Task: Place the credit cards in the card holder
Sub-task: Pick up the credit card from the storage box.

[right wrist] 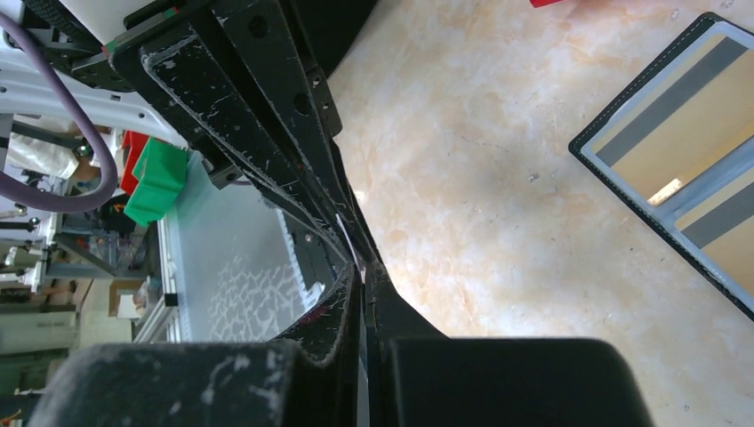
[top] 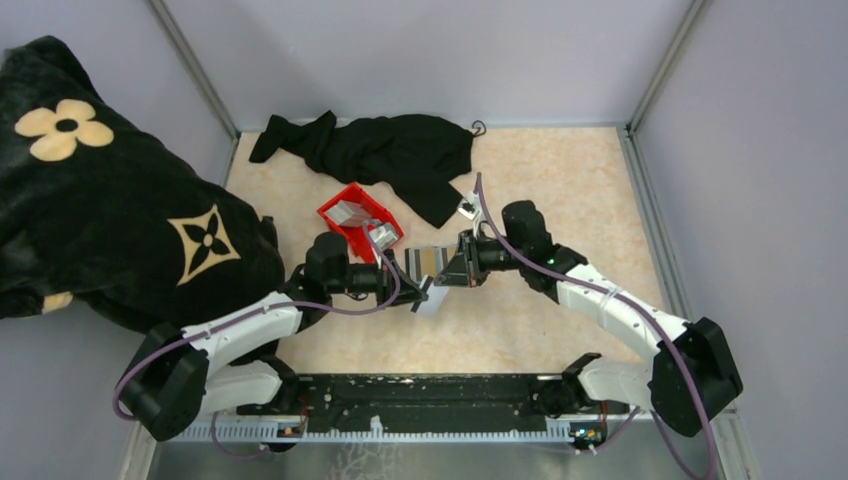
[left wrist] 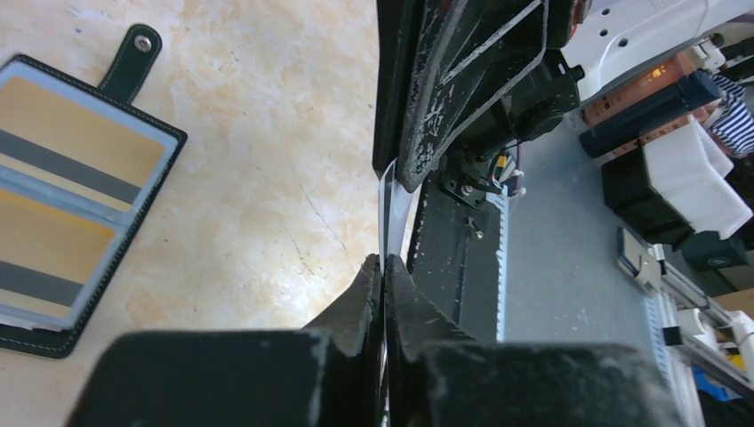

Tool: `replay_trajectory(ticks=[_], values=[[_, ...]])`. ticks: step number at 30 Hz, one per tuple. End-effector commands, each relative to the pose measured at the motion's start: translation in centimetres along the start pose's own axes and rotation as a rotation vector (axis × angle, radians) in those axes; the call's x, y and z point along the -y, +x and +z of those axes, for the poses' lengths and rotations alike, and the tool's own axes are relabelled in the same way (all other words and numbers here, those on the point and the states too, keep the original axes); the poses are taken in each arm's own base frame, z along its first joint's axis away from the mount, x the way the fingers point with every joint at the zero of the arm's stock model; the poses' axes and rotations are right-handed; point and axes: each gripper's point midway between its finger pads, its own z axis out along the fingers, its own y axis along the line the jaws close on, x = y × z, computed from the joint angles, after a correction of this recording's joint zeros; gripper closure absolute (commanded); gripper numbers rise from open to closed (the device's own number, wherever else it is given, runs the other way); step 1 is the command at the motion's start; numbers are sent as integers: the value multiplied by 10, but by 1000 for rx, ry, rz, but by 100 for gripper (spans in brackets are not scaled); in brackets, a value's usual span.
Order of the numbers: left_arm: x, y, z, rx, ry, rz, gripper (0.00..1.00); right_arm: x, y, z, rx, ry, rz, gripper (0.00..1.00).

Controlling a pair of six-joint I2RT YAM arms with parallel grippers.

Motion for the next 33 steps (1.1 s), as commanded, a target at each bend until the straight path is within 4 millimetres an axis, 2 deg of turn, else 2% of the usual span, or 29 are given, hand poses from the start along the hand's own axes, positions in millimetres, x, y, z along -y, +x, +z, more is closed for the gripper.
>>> replay_trajectory(ticks=[1, 4, 6, 11, 13, 18, 21, 25, 30, 33], values=[[4, -14, 1, 29, 16, 41, 100, -2, -13, 2, 38, -26, -44, 100], [-6, -14, 1, 39, -31, 28, 100, 1, -13, 4, 38, -21, -46, 100], [-19, -13, 1, 50, -104, 8, 100, 8, -15, 5, 42, 8, -53, 99], [-69, -11, -10, 124, -390, -101, 100, 30, -29, 4, 91, 143, -68, 67], [-84, -12, -16, 171, -481, -152, 100, 40, -35, 3, 112, 207, -75, 62], [-114, -17, -35, 284, -678, -242, 100, 67, -52, -3, 182, 368, -74, 58], [-128, -15, -43, 305, -763, -272, 100, 87, -55, -3, 200, 458, -54, 59], [-140, -11, -42, 292, -816, -296, 100, 116, -49, 5, 175, 558, -17, 80], [-154, -5, -36, 268, -851, -310, 100, 150, -42, 9, 157, 681, 17, 99], [-160, -5, -33, 269, -855, -308, 100, 164, -39, 10, 150, 735, 36, 100]])
